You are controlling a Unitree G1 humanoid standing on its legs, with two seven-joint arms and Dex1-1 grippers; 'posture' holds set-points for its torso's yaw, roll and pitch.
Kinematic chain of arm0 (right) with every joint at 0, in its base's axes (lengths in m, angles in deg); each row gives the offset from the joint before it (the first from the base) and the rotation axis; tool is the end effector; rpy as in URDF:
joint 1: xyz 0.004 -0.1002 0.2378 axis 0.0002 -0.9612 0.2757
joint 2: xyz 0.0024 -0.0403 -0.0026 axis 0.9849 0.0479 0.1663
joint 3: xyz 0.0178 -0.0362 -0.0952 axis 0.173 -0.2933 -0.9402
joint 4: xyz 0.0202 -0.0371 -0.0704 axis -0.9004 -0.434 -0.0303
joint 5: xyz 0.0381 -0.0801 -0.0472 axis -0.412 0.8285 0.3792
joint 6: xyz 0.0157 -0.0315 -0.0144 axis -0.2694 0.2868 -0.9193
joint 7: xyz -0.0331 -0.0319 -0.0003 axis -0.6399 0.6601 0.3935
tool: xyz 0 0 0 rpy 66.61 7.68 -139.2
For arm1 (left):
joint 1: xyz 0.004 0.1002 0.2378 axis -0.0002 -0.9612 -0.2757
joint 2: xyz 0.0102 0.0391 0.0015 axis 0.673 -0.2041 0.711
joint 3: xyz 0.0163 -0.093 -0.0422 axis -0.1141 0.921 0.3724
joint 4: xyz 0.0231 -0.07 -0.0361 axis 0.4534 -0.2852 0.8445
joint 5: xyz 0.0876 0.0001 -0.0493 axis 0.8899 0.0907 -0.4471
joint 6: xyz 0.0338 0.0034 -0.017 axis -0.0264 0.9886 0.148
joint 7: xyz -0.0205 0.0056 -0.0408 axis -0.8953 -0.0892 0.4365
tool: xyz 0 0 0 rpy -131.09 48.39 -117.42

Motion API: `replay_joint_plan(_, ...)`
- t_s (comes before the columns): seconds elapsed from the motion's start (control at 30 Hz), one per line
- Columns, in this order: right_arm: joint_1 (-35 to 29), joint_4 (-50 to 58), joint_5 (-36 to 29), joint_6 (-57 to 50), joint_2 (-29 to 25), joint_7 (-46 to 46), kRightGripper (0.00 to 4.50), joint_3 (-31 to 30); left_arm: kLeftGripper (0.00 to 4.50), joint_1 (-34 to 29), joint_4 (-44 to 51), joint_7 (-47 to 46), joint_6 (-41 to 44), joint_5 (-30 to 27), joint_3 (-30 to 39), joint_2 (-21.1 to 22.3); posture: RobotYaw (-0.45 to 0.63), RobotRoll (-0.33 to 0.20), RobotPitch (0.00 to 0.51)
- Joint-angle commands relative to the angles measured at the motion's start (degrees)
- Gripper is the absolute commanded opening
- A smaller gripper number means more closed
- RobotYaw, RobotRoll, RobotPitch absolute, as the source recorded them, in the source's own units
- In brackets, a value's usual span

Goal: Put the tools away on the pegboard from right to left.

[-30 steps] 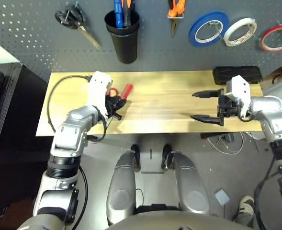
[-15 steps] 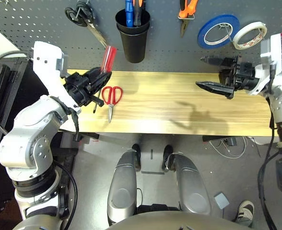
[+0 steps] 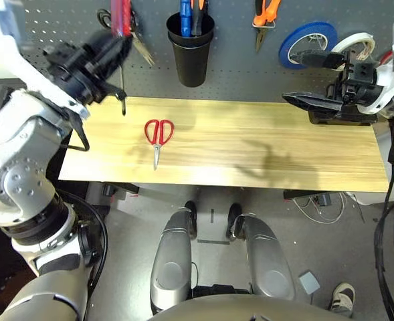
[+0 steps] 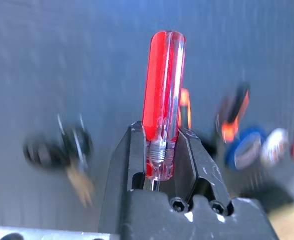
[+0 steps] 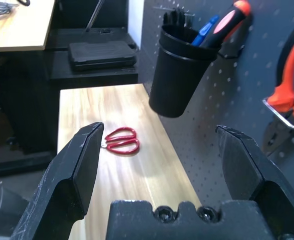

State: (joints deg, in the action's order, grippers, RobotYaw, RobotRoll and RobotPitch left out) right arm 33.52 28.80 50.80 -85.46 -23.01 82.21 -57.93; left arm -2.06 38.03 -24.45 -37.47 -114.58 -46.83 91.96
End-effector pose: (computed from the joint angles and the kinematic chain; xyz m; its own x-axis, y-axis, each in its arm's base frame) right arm 0.2945 -0.2680 0.2519 0.3383 0.9376 0.0804 -0.8480 0.3408 -0.4058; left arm 0.2225 0.2263 0.2983 0.7854 -0.3941 0.4774 0.4040 0.9106 0.0870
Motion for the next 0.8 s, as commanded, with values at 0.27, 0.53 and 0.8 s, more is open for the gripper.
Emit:
replay_joint_plan(0.27, -1.9, -1.4, 1.8, 3.6, -0.7, -0.8, 4.5, 1.2, 0.83, 10.1, -13.7, -8.9, -20.7, 4.7, -4.8, -9.0, 0.01, 0.0, 0.235)
replay_joint_plan(0.53, -2.7, -1.4, 1.9, 3.9, -1.3, -1.4, 4.5, 1.6, 0.83, 16.7, -21.9, -12.2, -29.2, 4.2, -6.6, -15.2, -0.01, 0.0, 0.234)
replay_joint_plan(0.8, -3.1, -0.8, 1.6, 3.6, -1.2, -2.1, 4.5, 1.5, 0.83, 17.3, -33.0, -11.0, -41.7, 9.3, -11.2, -19.9, -0.03, 0.0, 0.232)
